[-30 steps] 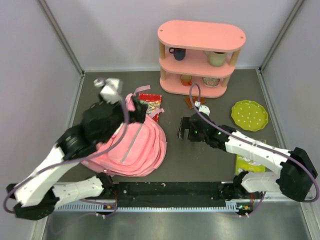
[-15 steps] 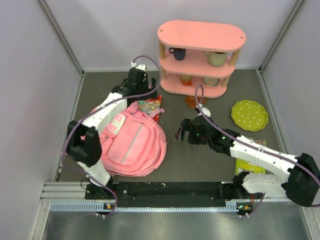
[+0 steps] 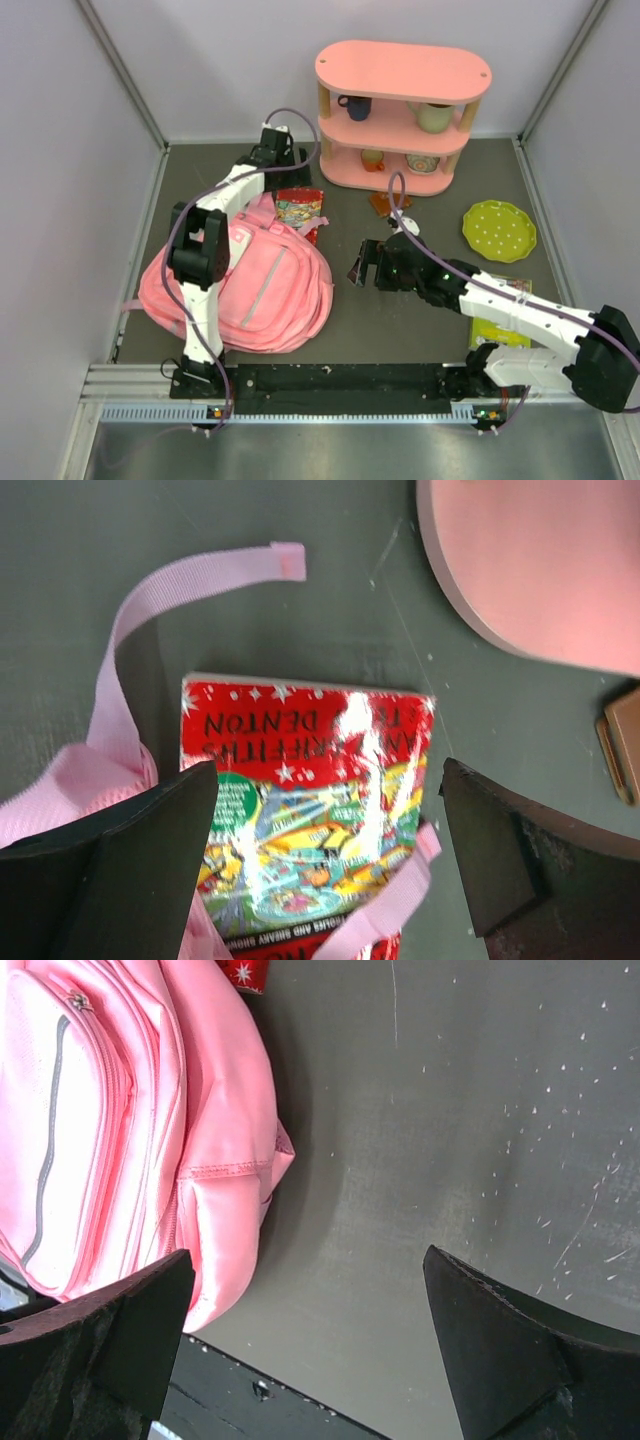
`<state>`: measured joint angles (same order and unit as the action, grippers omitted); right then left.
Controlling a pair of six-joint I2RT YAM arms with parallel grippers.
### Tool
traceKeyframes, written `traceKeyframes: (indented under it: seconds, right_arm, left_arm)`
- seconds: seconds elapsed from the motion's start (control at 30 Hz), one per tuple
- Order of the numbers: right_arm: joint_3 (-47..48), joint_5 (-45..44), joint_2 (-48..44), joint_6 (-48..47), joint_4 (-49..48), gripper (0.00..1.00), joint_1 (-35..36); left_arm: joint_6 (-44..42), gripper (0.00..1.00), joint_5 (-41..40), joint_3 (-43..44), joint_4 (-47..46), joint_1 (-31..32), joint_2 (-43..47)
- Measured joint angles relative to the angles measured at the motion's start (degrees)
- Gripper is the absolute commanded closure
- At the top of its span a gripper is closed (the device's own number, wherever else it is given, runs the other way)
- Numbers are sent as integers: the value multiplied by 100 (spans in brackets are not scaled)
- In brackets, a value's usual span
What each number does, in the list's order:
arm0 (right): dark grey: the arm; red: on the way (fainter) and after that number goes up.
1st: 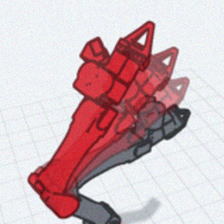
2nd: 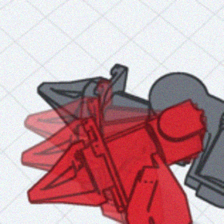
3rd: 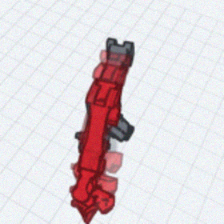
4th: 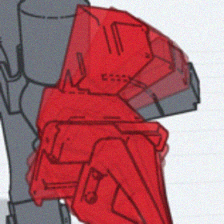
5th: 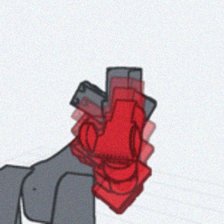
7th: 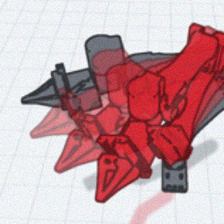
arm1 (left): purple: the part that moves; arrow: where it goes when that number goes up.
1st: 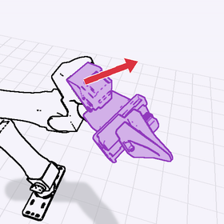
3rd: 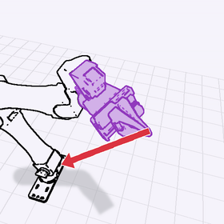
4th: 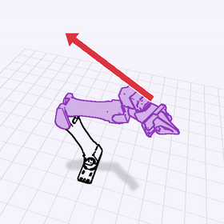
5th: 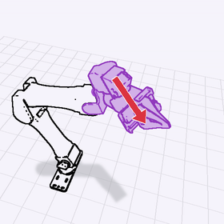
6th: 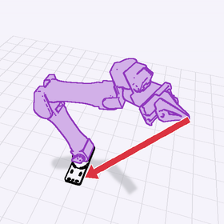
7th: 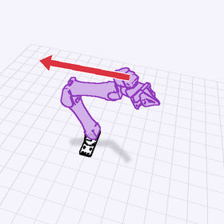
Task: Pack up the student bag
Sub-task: Move the book to the center of the board.
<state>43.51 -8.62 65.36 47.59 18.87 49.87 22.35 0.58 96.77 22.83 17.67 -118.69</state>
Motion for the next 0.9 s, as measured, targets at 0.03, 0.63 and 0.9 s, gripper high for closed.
traceKeyframes:
  seconds: [0.03, 0.63, 0.9]
  right_arm:
    - [0, 20, 17, 0, -2, 4, 0]
    - [2, 267, 501, 0, 2, 3, 2]
    - [-2, 28, 455, 146, 87, 5, -111]
  left_arm:
    - [2, 3, -20, 114, 37, -22, -103]
    - [-59, 13, -238, 664, 424, -151, -940]
    - [-173, 24, 979, 522, 389, -125, -940]
